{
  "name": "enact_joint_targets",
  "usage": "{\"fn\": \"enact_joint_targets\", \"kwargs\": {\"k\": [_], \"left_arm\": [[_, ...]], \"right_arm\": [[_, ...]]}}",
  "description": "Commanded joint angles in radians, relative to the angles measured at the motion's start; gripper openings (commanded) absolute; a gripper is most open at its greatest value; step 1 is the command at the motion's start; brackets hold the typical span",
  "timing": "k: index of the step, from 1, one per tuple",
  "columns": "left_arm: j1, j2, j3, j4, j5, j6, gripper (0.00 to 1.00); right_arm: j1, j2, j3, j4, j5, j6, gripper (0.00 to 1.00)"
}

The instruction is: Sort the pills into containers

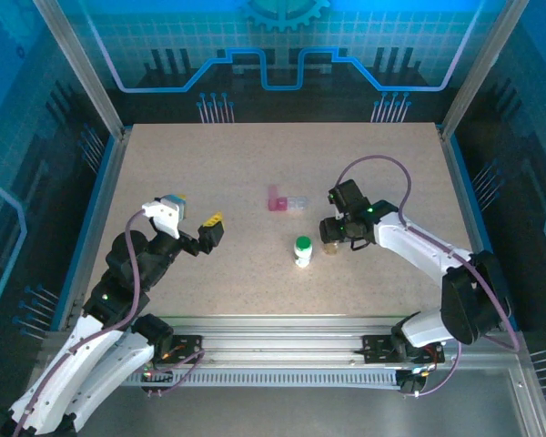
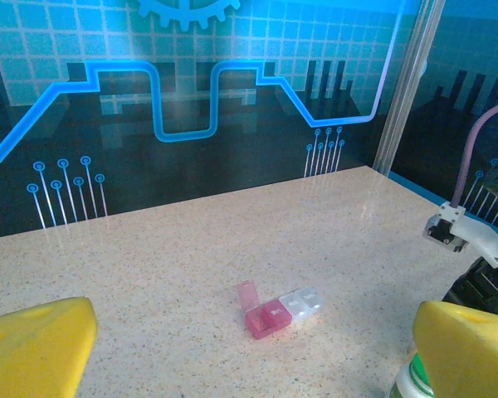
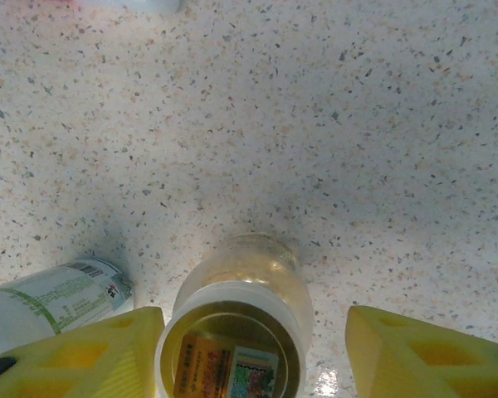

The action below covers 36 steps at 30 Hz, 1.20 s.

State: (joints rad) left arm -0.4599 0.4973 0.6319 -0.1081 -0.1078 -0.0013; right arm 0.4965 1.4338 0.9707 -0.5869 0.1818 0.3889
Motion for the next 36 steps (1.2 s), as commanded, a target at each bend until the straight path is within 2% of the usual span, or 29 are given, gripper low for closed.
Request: {"fn": "enact_joint_targets", "kwargs": {"k": [1, 12, 19, 23, 27, 33, 36], "left_arm": [[0.006, -0.008, 0.012, 0.009, 0.022, 0.004, 0.99], [0.007, -0.008, 0.008, 0.017, 0.028, 0.005, 0.99], [0.007, -0.007, 0.006, 0.024, 0.039, 0.002, 0.99], [0.006, 0.018, 0.009, 0.052, 0.070, -0.007, 0.99], [0.006, 0.107, 0.095, 0.055, 0.154, -0.036, 0.99], [0.005, 0.352, 0.309, 0.046, 0.298, -0.210, 0.99], [-0.005, 0.470, 0.364, 0.106, 0.365, -0.185, 0.99]], "right_arm": [[0.009, 0.017, 0.022, -0.016, -0.007, -0.009, 0.58], [0.010, 0.027, 0.015, -0.016, -0.006, -0.007, 0.46], [0.010, -0.017, 0.010, -0.016, 0.014, -0.006, 0.30], [0.004, -0.043, 0.040, -0.042, 0.013, -0.025, 0.27], [-0.008, -0.072, 0.122, -0.094, 0.008, -0.071, 0.27], [-0.029, -0.090, 0.349, -0.215, 0.000, -0.178, 0.27], [-0.058, -0.107, 0.444, -0.255, -0.024, -0.219, 0.27]]}}
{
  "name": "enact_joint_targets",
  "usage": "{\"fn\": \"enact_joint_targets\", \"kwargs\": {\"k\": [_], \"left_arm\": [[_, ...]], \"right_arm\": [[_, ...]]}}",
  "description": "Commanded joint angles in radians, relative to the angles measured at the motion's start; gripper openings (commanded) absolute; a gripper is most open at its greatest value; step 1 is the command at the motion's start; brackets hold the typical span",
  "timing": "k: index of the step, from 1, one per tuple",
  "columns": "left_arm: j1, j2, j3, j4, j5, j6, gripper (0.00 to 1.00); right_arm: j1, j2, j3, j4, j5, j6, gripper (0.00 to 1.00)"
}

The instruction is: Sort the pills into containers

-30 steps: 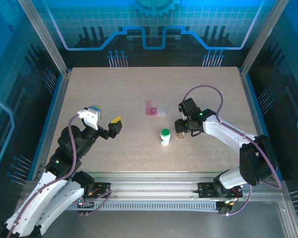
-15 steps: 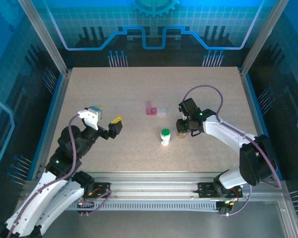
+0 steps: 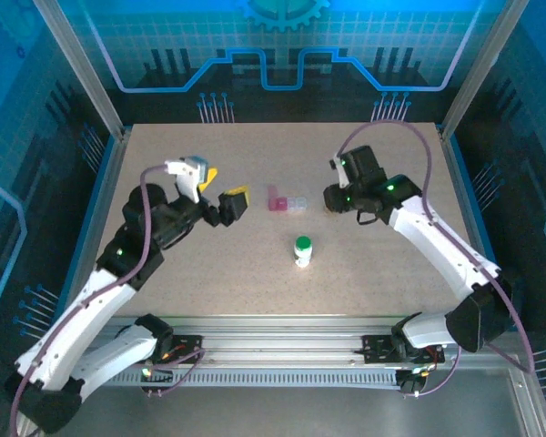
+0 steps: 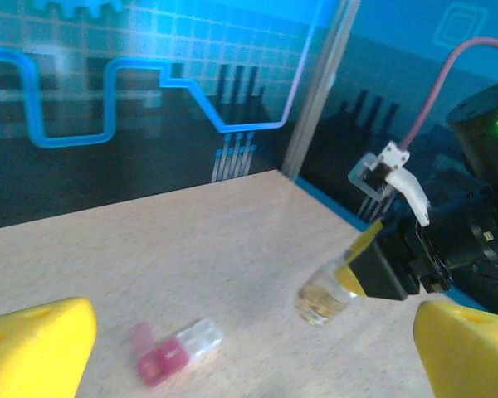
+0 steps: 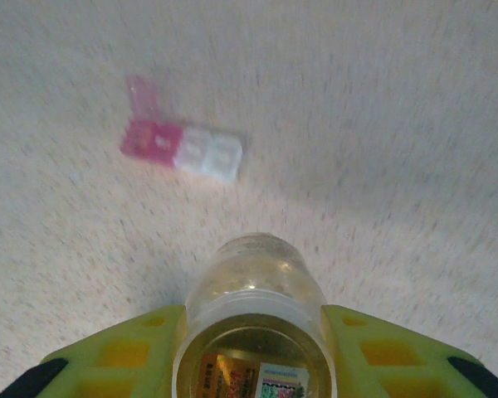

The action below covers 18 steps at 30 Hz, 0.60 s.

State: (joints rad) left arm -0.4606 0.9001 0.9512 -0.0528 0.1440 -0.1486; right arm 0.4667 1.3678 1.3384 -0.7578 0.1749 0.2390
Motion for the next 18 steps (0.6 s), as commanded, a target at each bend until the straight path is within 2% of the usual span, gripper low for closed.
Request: {"fn": "enact_joint_targets", "kwargs": {"k": [1, 4, 7, 12, 15, 18], "left_arm": [[-0.007, 0.103, 0.053, 0.079, 0.146, 0.000, 0.98], [-0.033, 0.200, 0.061, 0.162, 0.319, 0.210, 0.96], [-0.085, 0.292, 0.096, 0.160, 0.348, 0.396, 0.96], [-0.129, 0.408, 0.108, 0.234, 0.437, 0.509, 0.95], [-0.159, 0.450, 0.113, 0.225, 0.448, 0.585, 0.94], [-0.170, 0.482, 0.118, 0.236, 0.437, 0.598, 0.92]], "right_arm": [[-0.044, -0.050, 0.098, -0.089, -0.046, -0.079, 0.27], [-0.085, -0.081, 0.144, -0.098, -0.191, -0.109, 0.26], [-0.097, -0.110, 0.157, -0.097, -0.319, -0.136, 0.25], [-0.097, -0.151, 0.153, -0.090, -0.437, -0.139, 0.24], [-0.096, -0.172, 0.143, -0.080, -0.498, -0.133, 0.24], [-0.090, -0.184, 0.119, -0.062, -0.576, -0.118, 0.23]]}}
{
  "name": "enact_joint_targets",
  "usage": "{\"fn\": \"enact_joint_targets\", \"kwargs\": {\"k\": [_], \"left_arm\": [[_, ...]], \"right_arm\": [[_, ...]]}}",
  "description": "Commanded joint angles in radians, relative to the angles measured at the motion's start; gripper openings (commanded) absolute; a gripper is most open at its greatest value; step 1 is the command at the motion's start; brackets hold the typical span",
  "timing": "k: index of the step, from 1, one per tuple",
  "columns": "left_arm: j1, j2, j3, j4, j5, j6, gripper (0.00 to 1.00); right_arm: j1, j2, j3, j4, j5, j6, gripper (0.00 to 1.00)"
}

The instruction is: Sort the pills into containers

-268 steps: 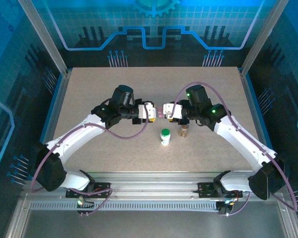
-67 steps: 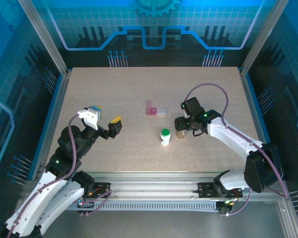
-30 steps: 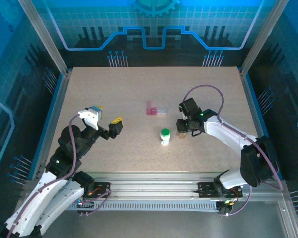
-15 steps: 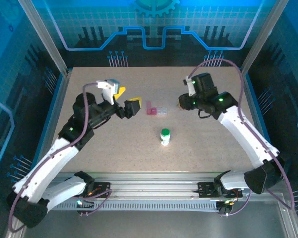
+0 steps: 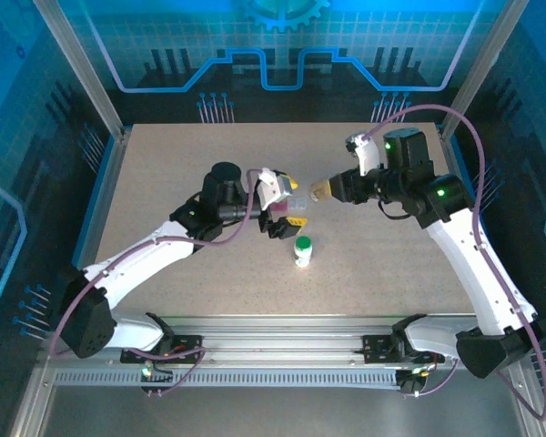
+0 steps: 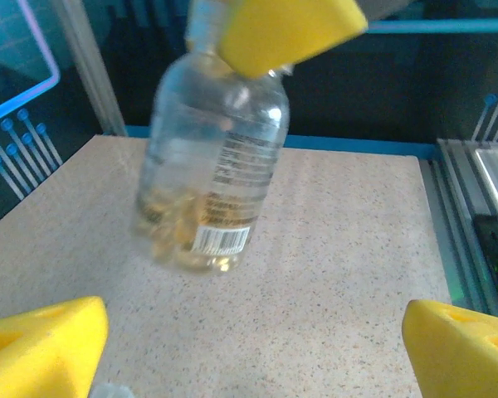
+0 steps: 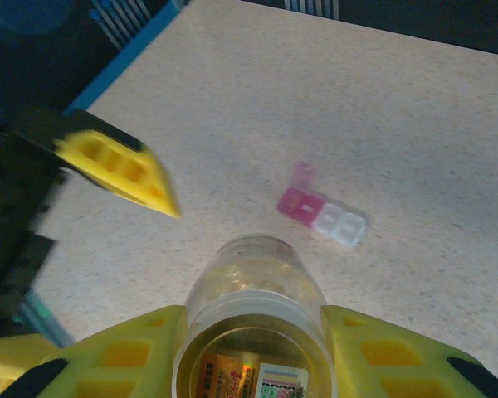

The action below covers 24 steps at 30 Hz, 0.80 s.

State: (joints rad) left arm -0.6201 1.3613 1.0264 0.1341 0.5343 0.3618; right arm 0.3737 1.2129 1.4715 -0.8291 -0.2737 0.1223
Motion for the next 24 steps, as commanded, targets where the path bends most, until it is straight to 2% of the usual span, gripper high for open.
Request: {"fn": "enact_joint_targets", "kwargs": {"k": [1, 7, 14, 24], "left_arm": [[-0.011, 0.028, 0.044, 0.053, 0.037, 0.083, 0.92], [-0.012, 0.058, 0.045, 0.069, 0.012, 0.075, 0.90], [-0.013, 0.070, 0.044, 0.067, 0.039, 0.079, 0.85], [-0.023, 0.049, -0.003, 0.110, 0.071, 0.116, 0.66]], "right_arm": [[0.004, -0.031, -0.021, 0.015, -0.151, 0.003, 0.23], [0.015, -0.035, -0.062, 0.052, -0.251, 0.037, 0.23], [0.038, -0.010, -0.059, 0.071, -0.275, 0.048, 0.23], [0.050, 0.005, -0.047, 0.050, -0.253, 0.028, 0.23]]}}
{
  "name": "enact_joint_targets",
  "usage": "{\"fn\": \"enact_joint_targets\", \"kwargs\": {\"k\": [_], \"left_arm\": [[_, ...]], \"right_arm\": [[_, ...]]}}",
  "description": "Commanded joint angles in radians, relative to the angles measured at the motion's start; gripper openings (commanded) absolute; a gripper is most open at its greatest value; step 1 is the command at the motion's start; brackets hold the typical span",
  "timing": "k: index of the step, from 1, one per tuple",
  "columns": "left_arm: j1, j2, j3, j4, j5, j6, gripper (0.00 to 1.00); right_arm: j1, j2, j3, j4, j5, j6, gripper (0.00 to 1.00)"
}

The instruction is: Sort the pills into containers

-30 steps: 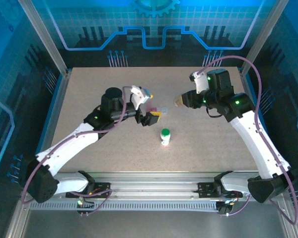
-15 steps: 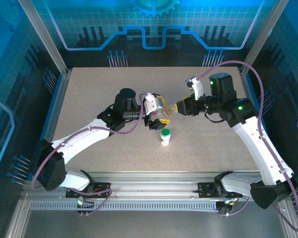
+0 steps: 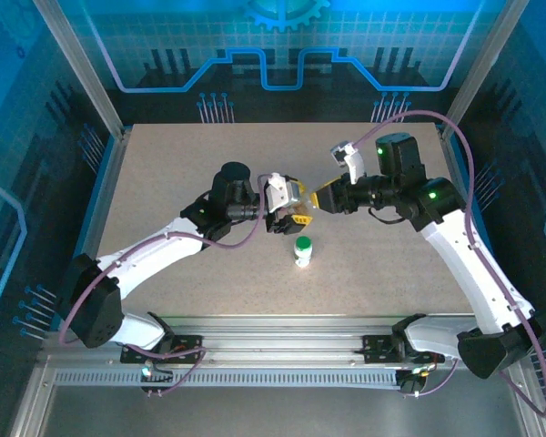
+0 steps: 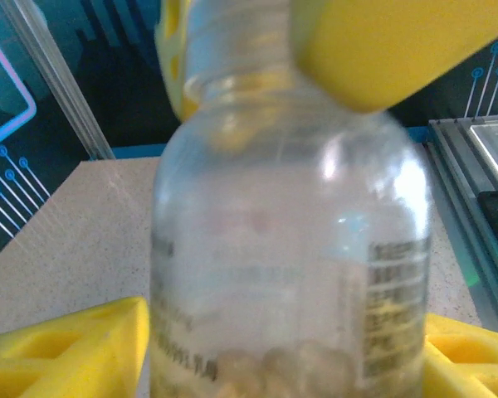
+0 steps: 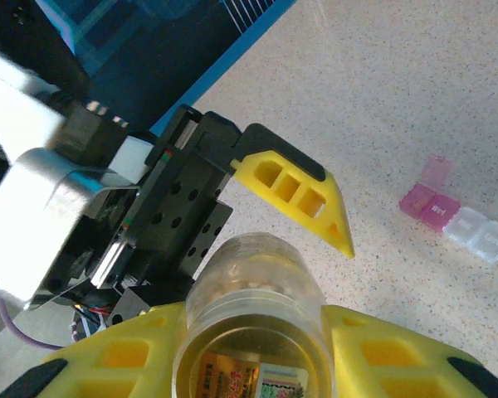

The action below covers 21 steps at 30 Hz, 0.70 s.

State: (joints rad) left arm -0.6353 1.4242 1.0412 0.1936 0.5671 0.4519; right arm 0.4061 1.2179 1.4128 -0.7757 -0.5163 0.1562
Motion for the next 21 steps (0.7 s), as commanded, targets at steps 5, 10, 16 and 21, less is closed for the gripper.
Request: {"fn": "enact_joint_targets", "kwargs": {"k": [5, 10, 16, 21], "left_arm": [[-0.012, -0.025, -0.051, 0.080, 0.057, 0.044, 0.63], [-0.012, -0.033, -0.059, 0.069, 0.062, 0.060, 0.63], [-0.014, -0.030, -0.061, 0.070, 0.066, 0.064, 0.58], [-0.015, -0.027, -0.059, 0.067, 0.074, 0.071, 0.54]], "right_arm": [[0.018, -0.001, 0.021, -0.021, -0.007, -0.018, 0.23], [0.020, 0.001, 0.039, -0.039, -0.008, -0.030, 0.23], [0.020, 0.011, 0.040, -0.050, -0.004, -0.040, 0.23], [0.020, 0.014, 0.043, -0.048, -0.014, -0.041, 0.23]]}}
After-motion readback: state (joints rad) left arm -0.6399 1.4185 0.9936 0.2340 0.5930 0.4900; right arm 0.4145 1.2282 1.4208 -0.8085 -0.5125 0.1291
